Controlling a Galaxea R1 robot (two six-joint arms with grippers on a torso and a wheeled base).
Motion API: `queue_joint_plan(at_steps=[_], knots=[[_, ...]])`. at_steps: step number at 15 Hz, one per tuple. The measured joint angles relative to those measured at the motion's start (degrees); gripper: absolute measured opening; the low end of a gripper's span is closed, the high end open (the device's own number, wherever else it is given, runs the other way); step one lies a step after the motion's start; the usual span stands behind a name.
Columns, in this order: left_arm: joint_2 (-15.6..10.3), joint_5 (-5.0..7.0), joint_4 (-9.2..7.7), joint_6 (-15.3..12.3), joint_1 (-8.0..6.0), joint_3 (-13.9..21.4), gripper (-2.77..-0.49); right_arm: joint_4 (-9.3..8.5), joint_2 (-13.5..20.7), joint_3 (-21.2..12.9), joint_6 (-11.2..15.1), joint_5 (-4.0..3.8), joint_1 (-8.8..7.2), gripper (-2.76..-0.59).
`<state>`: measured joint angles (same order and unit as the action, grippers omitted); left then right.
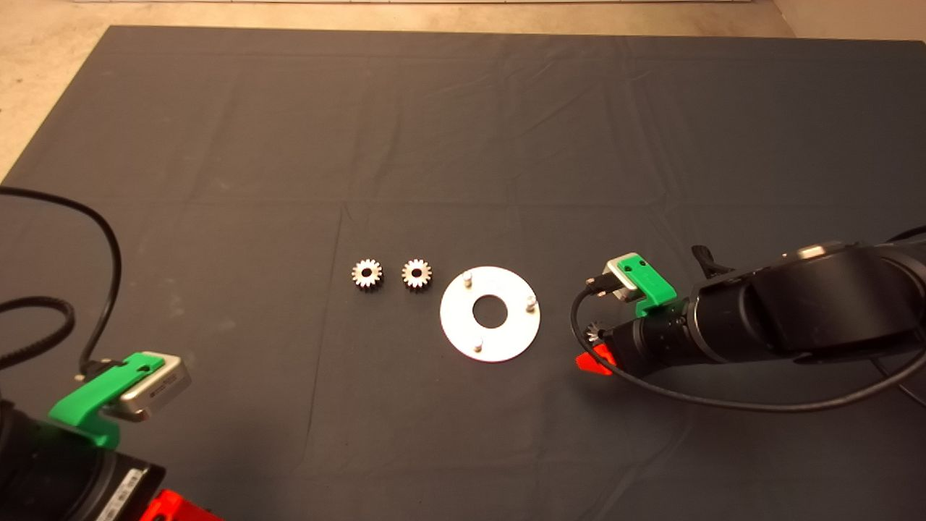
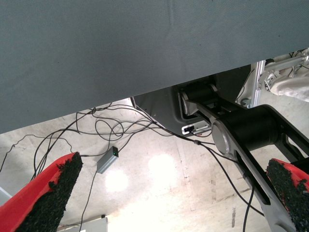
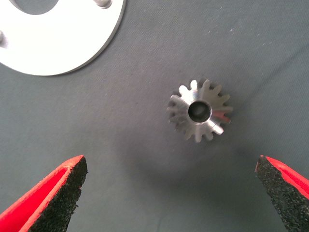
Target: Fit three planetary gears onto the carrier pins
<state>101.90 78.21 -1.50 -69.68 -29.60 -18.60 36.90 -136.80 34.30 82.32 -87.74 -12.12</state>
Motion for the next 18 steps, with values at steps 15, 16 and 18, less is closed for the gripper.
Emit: queue_joint_plan(at_steps=[15, 16, 18], knots=[[0.0, -0.02, -0.02, 0.0, 0.0, 0.0, -0.49, 2.62, 0.1, 4.0, -3.5, 0.02, 3.64, -0.74], [0.0, -0.02, -0.01, 0.0, 0.0, 0.0, -0.49, 2.71, 0.1, 4.3, -3.8, 0.02, 3.99, -0.74], [0.0, -0.02, -0.02, 0.0, 0.0, 0.0, -0.49, 3.17, 0.1, 4.9, -4.3, 0.02, 4.21, -0.74]])
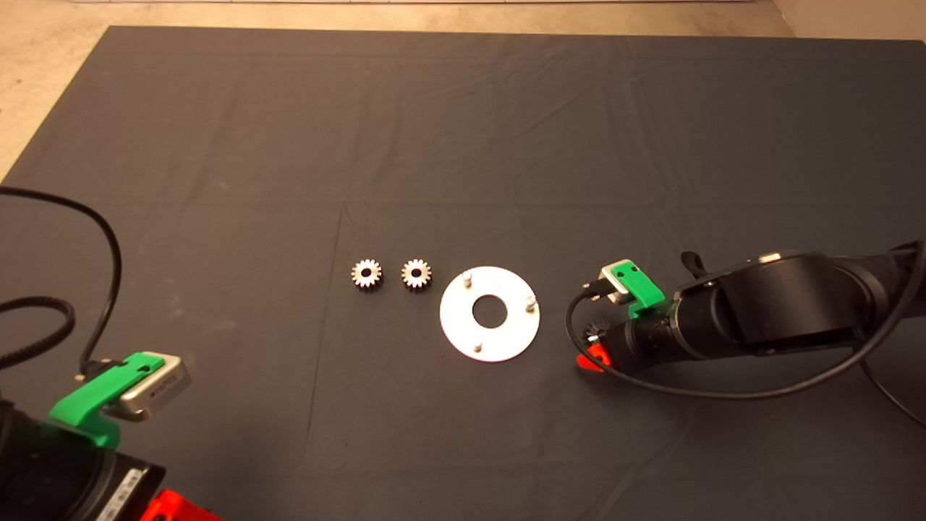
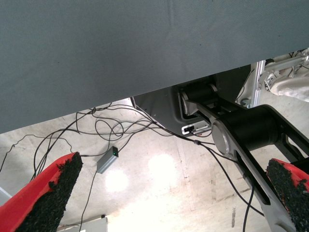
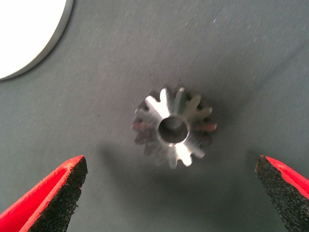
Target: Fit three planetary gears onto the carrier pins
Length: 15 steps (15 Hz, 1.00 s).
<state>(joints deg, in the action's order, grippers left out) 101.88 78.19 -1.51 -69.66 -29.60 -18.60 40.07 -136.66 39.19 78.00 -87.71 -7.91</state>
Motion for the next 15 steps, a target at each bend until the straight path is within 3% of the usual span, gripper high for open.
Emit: queue_joint_plan(at_steps=[8, 15], knots=[[0.0, 0.0, 0.0, 0.1, 0.0, 0.0, -0.49, 0.52, 0.0, 2.5, -1.7, 0.0, 0.8, -0.96], [0.0, -0.05, 0.0, 0.1, 0.0, 0.0, -0.49, 0.85, -0.2, 3.3, -2.1, 0.01, 1.55, -1.33]])
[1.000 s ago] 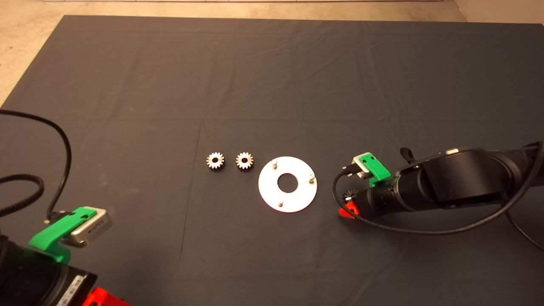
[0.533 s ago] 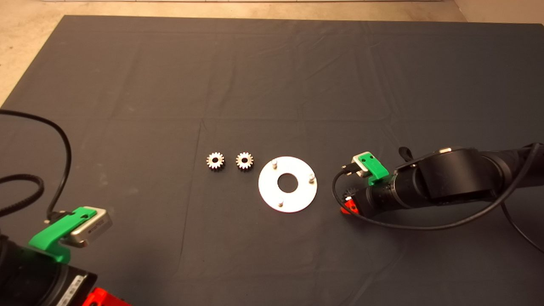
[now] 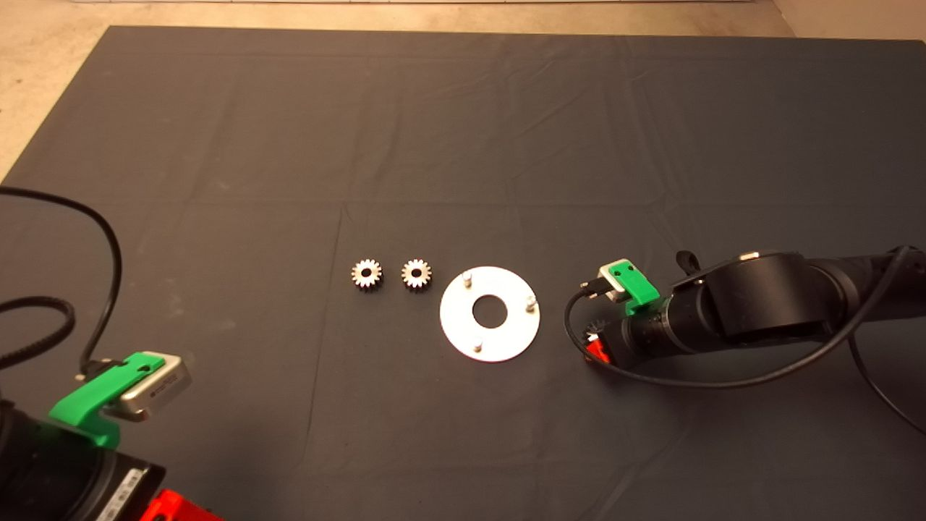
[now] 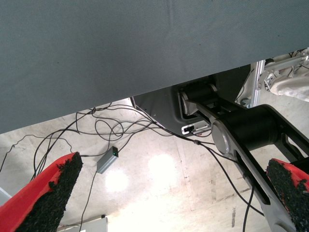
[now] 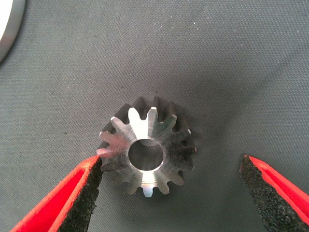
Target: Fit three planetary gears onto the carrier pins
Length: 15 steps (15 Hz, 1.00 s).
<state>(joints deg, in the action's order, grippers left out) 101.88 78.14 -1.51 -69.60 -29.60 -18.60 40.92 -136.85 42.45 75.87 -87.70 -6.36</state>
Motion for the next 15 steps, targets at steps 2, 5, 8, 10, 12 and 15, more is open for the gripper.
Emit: queue_joint_plan(at_steps=[2, 5, 8, 10, 12, 15], knots=[[0.0, 0.0, 0.0, 0.0, 0.0, 0.0, -0.49, 0.0, 0.0, 0.0, 0.0, 0.0, 0.0, -1.42], [0.0, 0.0, 0.0, 0.0, 0.0, 0.0, -0.49, 0.0, -0.5, 0.0, 0.0, -0.04, 0.0, -1.42], [0.0, 0.0, 0.0, 0.0, 0.0, 0.0, -0.49, 0.0, -0.6, 0.0, 0.0, 0.0, 0.0, -1.55], [0.0, 0.0, 0.0, 0.0, 0.0, 0.0, -0.49, 0.03, -0.8, 0.1, 0.0, -0.09, 0.0, -1.55], [0.0, -0.02, 0.0, 0.0, 0.0, 0.0, -0.49, 0.64, -1.4, 0.1, 0.0, 0.02, 0.02, -1.68], [0.0, -0.02, 0.0, 0.0, 0.0, 0.0, -0.49, 1.68, -1.6, 0.1, 0.0, 0.0, 0.0, -1.68]])
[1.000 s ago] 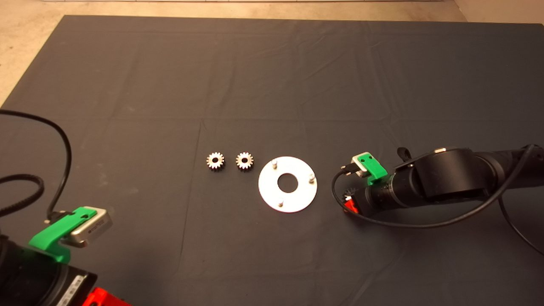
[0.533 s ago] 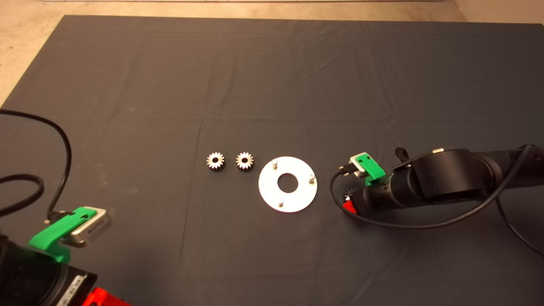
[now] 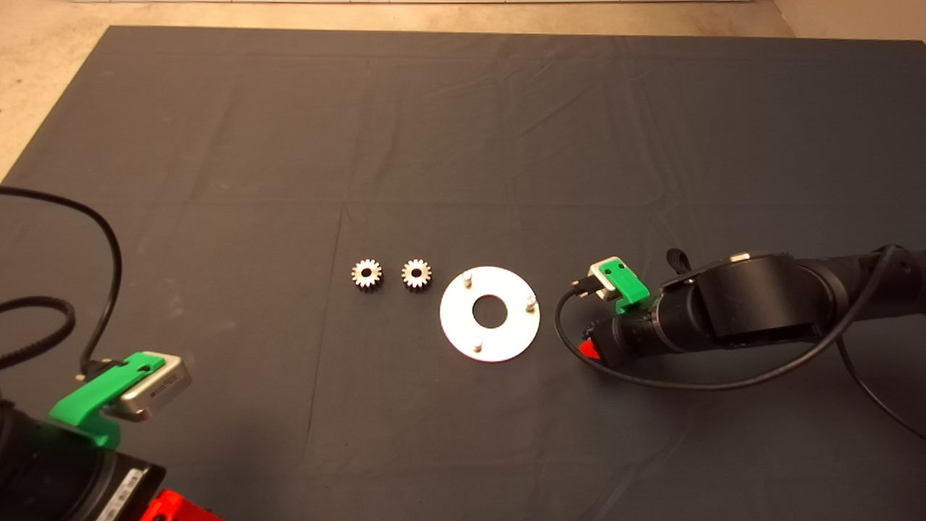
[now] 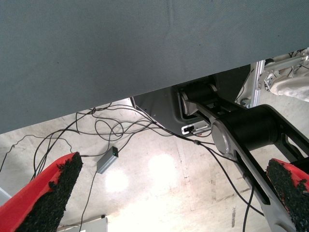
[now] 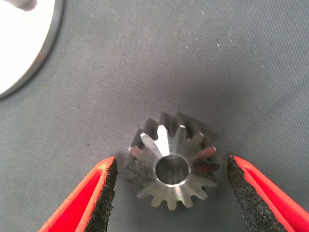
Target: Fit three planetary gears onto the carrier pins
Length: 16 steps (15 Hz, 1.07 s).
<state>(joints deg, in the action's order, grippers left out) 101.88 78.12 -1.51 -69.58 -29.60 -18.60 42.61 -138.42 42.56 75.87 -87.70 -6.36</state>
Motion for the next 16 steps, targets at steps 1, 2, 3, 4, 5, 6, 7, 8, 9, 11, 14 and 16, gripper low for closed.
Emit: queue_joint_plan(at_steps=[1, 2, 3, 4, 5, 6, 7, 8, 9, 11, 14, 16], knots=[[0.0, 0.0, 0.0, 0.0, 0.0, 0.0, -0.49, 0.07, 0.0, 0.0, 0.0, 0.0, 0.0, -1.72], [0.0, 0.0, 0.0, 0.0, 0.0, 0.0, -0.49, 0.11, 0.0, 0.0, 0.0, 0.0, 0.01, -1.8], [0.0, 0.0, 0.0, 0.0, 0.0, 0.0, -0.49, 0.24, 0.0, 0.0, 0.0, 0.0, 0.02, -1.83], [0.0, 0.0, 0.0, 0.0, 0.0, 0.0, -0.49, 0.41, 0.0, 0.0, 0.0, 0.0, 0.0, -1.84], [0.0, 0.0, 0.0, 0.0, 0.0, 0.0, -0.49, 0.52, -0.1, 0.0, 0.0, 0.0, 0.0, -1.93], [0.0, -0.01, 0.0, 0.0, 0.0, 0.0, -0.49, 0.56, -0.2, 0.0, 0.0, 0.02, 0.02, -1.98], [0.0, -0.01, 0.0, 0.0, 0.0, 0.0, -0.49, 0.72, -0.2, 0.0, 0.0, 0.0, 0.01, -1.98], [0.0, -0.01, 0.0, 0.0, 0.0, 0.0, -0.49, 0.91, -0.2, 0.0, 0.0, 0.02, 0.02, -1.98], [0.0, -0.01, 0.0, 0.0, 0.0, 0.0, -0.49, 0.91, -0.2, 0.0, 0.0, 0.0, 0.02, -2.07], [0.0, -0.01, 0.0, 0.0, 0.0, 0.0, -0.49, 0.91, -0.2, 0.0, 0.0, 0.02, 0.0, -2.11], [0.0, -0.01, 0.0, 0.0, 0.0, 0.0, -0.49, 1.07, -0.2, 0.0, 0.0, 0.16, 0.17, -2.19], [0.0, -0.01, 0.0, 0.0, 0.0, 0.0, -0.49, 1.18, -0.2, 0.0, 0.0, 0.16, 0.22, -2.21]])
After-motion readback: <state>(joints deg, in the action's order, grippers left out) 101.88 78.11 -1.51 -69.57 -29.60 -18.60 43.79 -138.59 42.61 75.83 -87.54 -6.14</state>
